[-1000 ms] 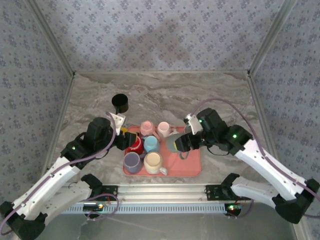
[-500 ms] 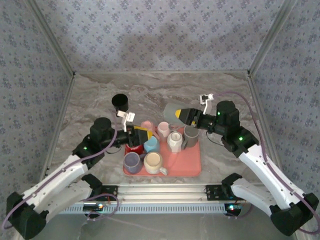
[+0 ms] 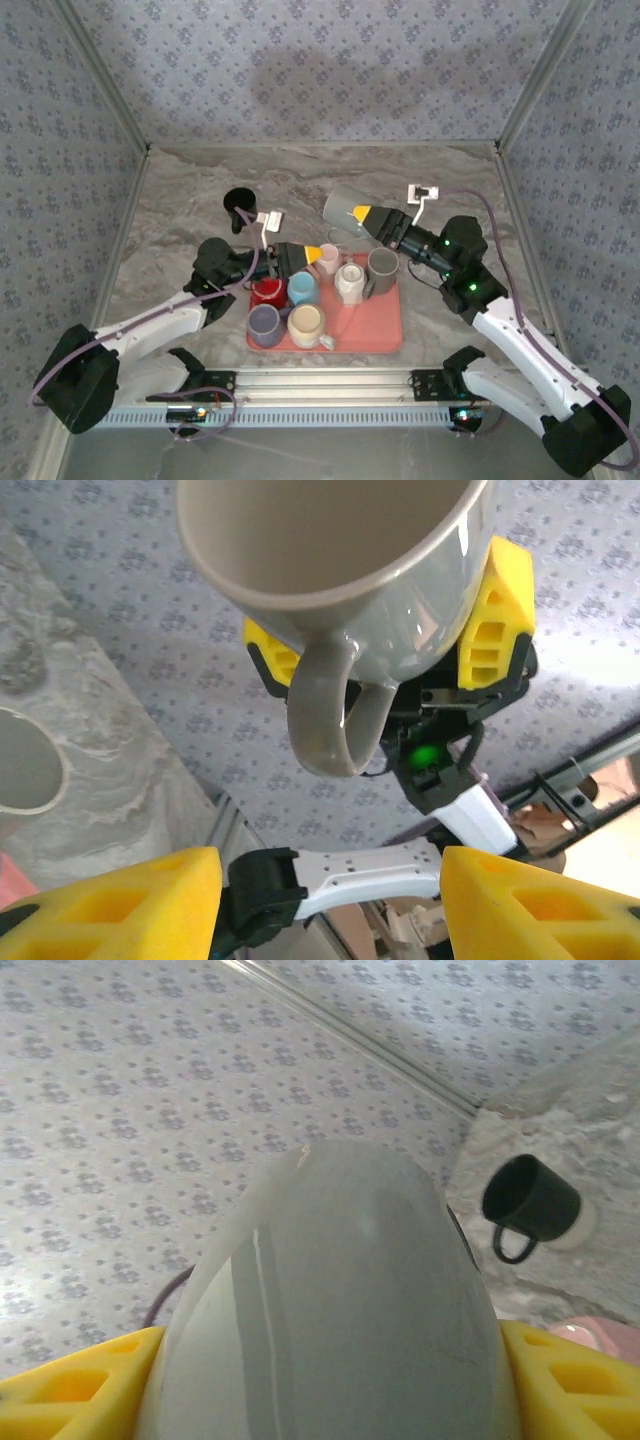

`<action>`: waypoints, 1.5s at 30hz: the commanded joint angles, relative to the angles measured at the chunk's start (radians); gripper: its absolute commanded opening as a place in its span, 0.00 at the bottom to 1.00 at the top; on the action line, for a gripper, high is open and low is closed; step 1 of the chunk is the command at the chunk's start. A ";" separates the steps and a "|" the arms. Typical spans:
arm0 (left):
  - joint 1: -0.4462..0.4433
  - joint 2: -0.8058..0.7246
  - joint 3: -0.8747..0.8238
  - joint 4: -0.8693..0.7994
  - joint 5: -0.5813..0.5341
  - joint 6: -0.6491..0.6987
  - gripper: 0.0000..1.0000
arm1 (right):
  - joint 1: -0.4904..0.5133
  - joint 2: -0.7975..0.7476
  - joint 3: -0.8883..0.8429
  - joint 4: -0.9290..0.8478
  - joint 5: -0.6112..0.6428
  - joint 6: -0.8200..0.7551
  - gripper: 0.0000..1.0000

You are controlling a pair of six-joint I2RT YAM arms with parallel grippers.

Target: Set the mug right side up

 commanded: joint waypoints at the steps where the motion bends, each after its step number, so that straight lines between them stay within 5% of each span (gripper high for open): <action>1: -0.011 -0.001 0.017 0.160 0.043 -0.046 0.60 | -0.003 -0.034 0.001 0.164 -0.032 0.035 0.41; 22: -0.058 0.091 0.095 0.236 0.013 -0.041 0.51 | 0.091 -0.044 -0.068 0.224 -0.009 0.024 0.40; 36: -0.072 0.087 0.112 0.183 0.011 -0.004 0.00 | 0.158 -0.056 -0.078 0.127 0.027 -0.093 0.38; 39: -0.070 0.070 0.117 0.136 0.009 0.025 0.00 | 0.161 -0.058 -0.075 0.105 0.027 -0.111 0.50; 43: -0.069 0.026 0.138 0.012 0.007 0.093 0.00 | 0.160 -0.097 -0.041 -0.033 0.075 -0.177 0.99; 45: -0.069 -0.012 0.153 -0.082 -0.001 0.148 0.00 | 0.157 -0.140 -0.027 -0.113 0.110 -0.218 1.00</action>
